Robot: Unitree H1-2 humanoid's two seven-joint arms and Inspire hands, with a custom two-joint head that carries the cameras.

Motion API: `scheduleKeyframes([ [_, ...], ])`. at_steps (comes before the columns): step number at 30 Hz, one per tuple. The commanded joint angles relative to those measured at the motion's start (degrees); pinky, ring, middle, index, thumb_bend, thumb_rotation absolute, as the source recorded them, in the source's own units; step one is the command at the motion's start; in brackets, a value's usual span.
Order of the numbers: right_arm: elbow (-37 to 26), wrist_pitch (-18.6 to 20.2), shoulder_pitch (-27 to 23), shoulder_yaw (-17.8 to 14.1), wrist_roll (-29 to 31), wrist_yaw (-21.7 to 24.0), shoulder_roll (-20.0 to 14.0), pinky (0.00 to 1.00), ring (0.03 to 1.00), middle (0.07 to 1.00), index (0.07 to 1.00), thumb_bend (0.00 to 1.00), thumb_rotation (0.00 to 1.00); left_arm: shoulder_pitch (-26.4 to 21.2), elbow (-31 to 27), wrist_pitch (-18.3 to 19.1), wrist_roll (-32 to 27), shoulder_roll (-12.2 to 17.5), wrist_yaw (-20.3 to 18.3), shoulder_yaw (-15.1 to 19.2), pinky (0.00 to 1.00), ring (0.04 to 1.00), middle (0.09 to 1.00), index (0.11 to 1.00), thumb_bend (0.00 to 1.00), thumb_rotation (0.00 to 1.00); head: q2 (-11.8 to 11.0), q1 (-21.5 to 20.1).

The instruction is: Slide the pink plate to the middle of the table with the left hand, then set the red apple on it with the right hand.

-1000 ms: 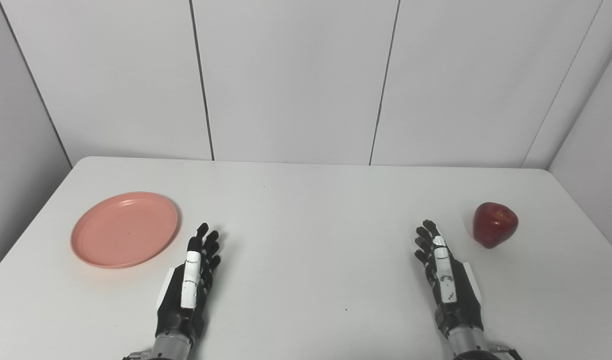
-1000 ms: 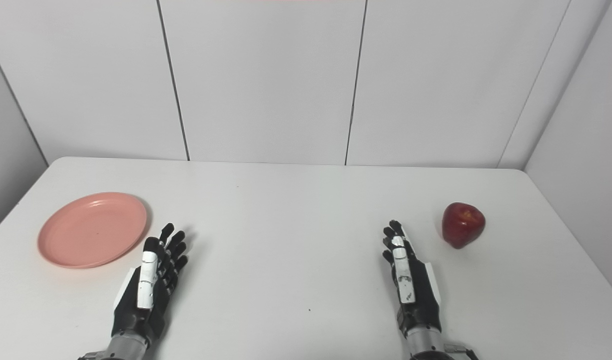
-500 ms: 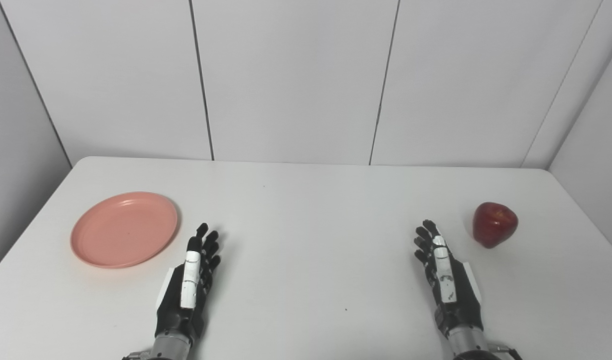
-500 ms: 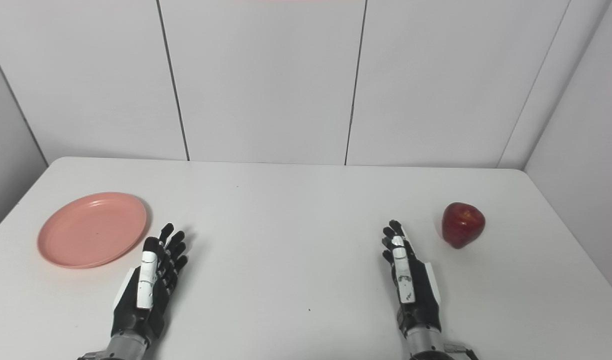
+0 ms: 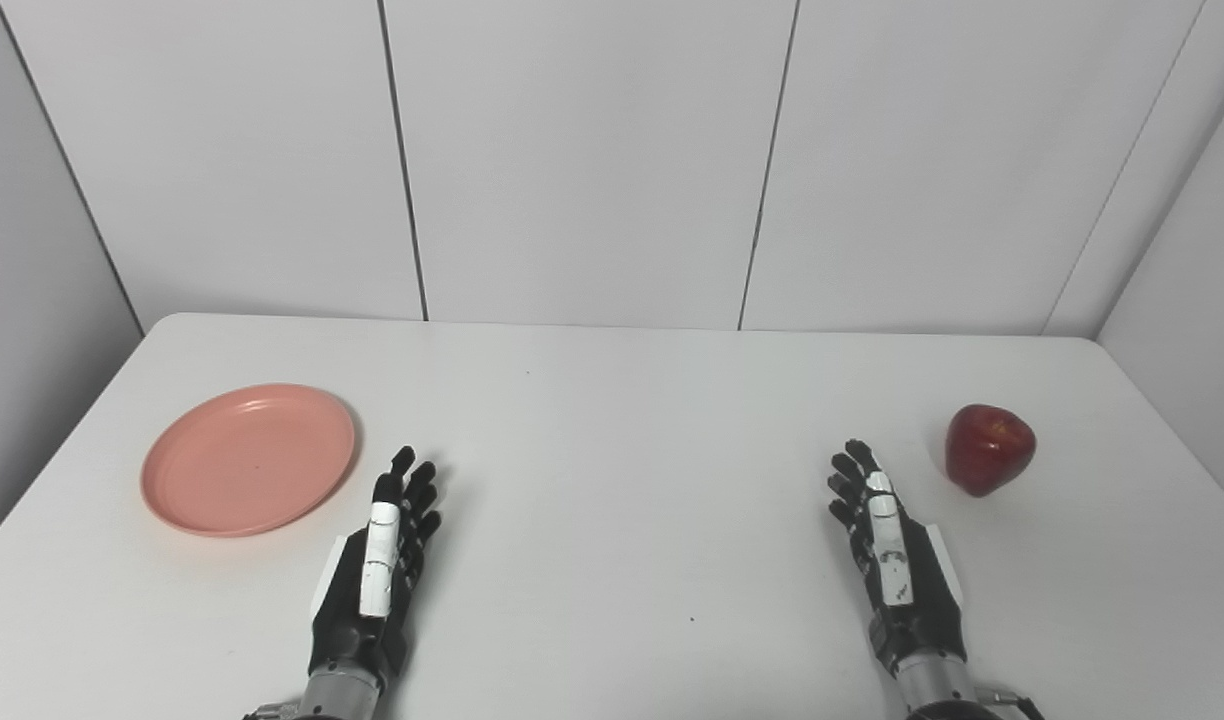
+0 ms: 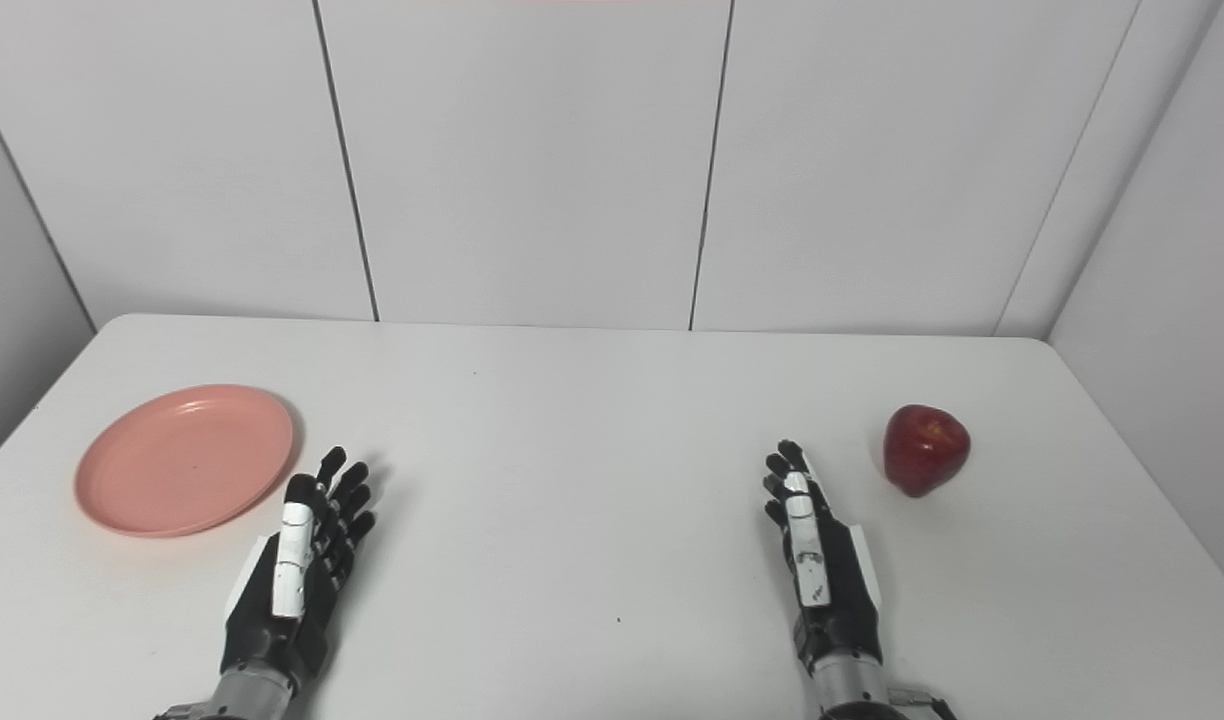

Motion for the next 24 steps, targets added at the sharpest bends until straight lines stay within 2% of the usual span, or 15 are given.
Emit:
scheduleKeyframes([
  [1, -0.2, 0.3, -0.5, 0.3, 0.4, 0.6, 0.3, 1.00, 0.940, 0.928, 0.930, 0.85, 1.00, 2.4, -1.6, -0.4, -0.4, 1.5, -0.5, 0.2, 1.00, 0.988, 0.972, 0.995, 0.76, 1.00, 0.0, 0.1],
  [11, 0.4, -0.3, -0.5, 0.1, 0.5, 0.7, 0.2, 1.00, 0.937, 0.929, 0.936, 0.86, 1.00, 2.4, -1.6, -0.3, -0.2, 1.1, -0.2, 0.0, 1.00, 0.988, 0.970, 0.990, 0.75, 1.00, -0.6, 1.3],
  [20, 2.0, -1.5, -0.3, -1.1, 2.7, 2.6, -2.1, 1.00, 0.955, 0.942, 0.948, 0.83, 1.00, 2.6, -0.7, -1.3, 1.9, -1.1, 1.7, -2.0, 1.00, 0.968, 0.956, 0.978, 0.71, 1.00, -3.0, 8.8],
  [24, 3.0, -1.9, -0.3, -2.1, 3.8, 3.5, -3.0, 1.00, 0.950, 0.940, 0.945, 0.83, 1.00, 2.4, 0.2, -2.3, 3.0, -2.0, 2.9, -3.3, 1.00, 0.965, 0.953, 0.978, 0.71, 1.00, -3.8, 10.7],
])
